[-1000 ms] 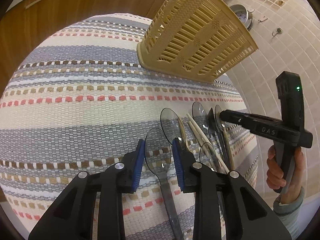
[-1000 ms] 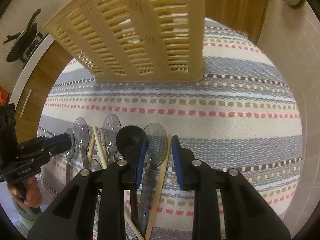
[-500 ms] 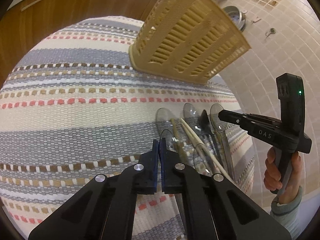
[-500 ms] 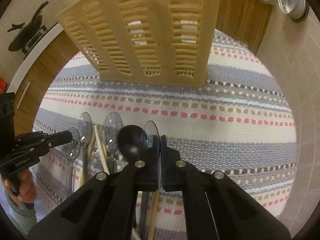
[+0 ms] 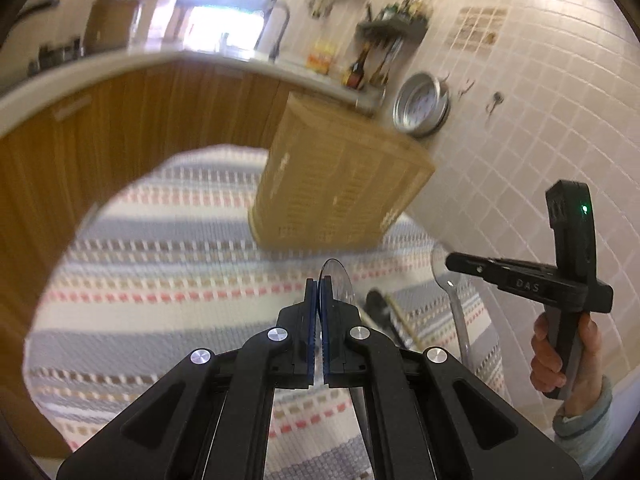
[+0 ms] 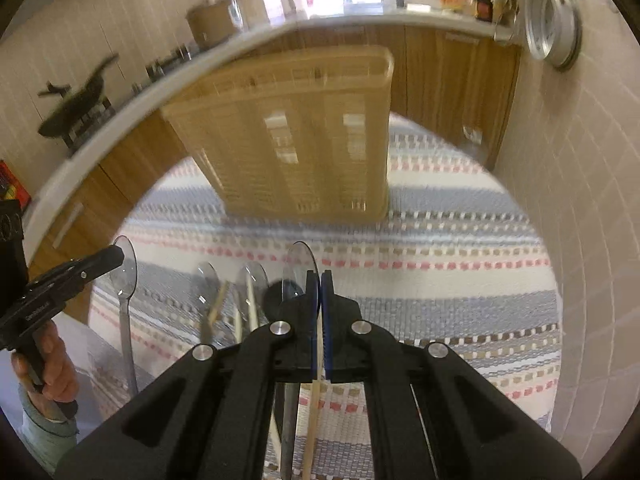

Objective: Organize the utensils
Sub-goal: 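Carry the spoon to the beige caddy and open the left tool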

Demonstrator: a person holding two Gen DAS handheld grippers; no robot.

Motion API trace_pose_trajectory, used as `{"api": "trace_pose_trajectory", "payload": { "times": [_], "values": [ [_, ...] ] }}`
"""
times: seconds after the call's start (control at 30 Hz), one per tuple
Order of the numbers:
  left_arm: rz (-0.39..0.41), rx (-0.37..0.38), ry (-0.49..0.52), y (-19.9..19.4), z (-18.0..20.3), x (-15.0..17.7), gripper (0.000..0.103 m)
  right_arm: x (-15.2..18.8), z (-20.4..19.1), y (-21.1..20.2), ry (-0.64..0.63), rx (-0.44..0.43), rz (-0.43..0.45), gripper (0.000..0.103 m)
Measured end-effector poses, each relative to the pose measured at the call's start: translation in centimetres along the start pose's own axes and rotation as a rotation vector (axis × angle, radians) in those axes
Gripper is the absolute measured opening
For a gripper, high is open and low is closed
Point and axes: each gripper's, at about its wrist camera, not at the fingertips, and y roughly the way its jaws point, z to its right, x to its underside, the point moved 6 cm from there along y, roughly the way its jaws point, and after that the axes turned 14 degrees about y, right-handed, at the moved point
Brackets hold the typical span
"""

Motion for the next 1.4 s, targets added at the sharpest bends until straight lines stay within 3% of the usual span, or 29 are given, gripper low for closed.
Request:
{"api": "trace_pose_trajectory", "payload": {
  "times": [0.33, 0.63, 0.9, 1.07, 1.33, 1.4],
  "values": [
    [0.251, -0.114, 0.111, -5.0, 1.4, -6.1, 0.000, -3.1, -2.7, -6.2, -0.018, -0.058, 0.288, 0.001],
    [0.456, -0.250, 0.198, -6.7, 1.1, -14.8, 0.000, -10.0, -3.3, -9.1, 0.045, -0.058, 0.551, 0.001],
    [0.508, -0.350, 0.240, -3.2, 0.4, -19.0, 0.000, -16.5, -1.9, -7.0, 0.083, -0.046, 0.681, 0.001],
    [0.530, -0.400, 0.286, -1.2, 0.5, -20.5, 0.000, -18.6, -1.1, -6.0, 0.115, -0.037, 0.767, 0.001],
    [0.567, -0.504, 0.317, 0.7, 0.0, -21.3, 0.000, -18.9, -0.2, -3.7, 0.138, -0.010, 0.803, 0.001],
    [0.555, -0.490, 0.320, 1.2, -0.4, -21.4, 0.000, -18.7, -0.4, -3.5, 0.127, 0.003, 0.812, 0.001]
  ]
}}
